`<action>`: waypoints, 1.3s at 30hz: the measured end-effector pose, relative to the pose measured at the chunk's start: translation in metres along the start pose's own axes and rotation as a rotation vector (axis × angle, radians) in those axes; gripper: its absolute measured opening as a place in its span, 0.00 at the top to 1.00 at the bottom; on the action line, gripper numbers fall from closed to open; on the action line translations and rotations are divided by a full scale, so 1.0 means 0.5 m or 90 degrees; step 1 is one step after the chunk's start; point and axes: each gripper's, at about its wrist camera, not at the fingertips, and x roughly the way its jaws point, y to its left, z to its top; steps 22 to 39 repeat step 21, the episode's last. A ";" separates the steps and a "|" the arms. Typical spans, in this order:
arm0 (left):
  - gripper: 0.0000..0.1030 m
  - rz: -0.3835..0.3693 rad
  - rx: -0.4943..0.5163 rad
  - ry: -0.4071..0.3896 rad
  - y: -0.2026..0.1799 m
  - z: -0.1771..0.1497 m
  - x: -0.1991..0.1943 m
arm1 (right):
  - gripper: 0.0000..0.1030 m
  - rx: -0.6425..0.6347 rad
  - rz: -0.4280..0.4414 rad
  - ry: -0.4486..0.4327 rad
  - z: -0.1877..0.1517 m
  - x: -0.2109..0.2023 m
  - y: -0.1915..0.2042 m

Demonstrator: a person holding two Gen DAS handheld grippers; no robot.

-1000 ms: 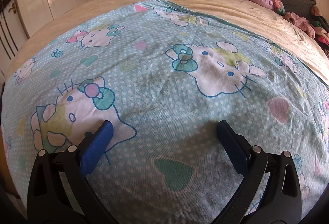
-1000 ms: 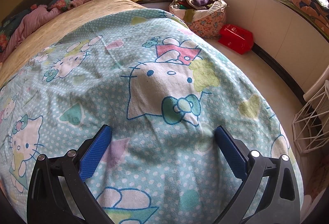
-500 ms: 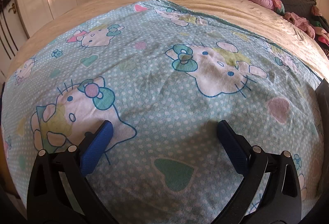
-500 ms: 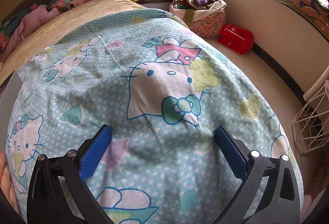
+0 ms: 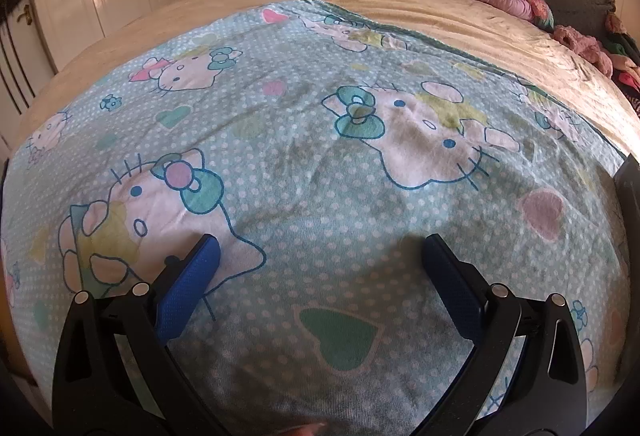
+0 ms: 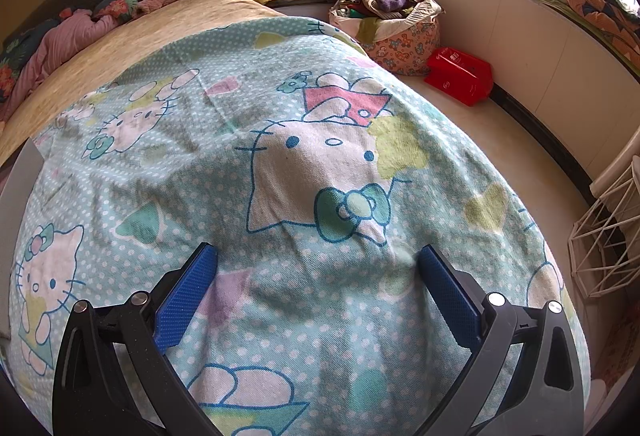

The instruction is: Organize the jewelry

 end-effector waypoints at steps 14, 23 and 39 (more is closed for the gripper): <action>0.08 0.001 0.000 -0.001 0.000 -0.004 -0.003 | 0.04 0.000 0.000 0.000 0.000 0.000 0.000; 0.08 0.006 0.004 -0.001 -0.004 -0.006 -0.005 | 0.04 0.000 0.000 0.000 0.000 0.000 0.000; 0.08 0.006 0.004 -0.001 -0.004 -0.006 -0.005 | 0.04 0.000 0.000 0.000 0.000 0.000 0.000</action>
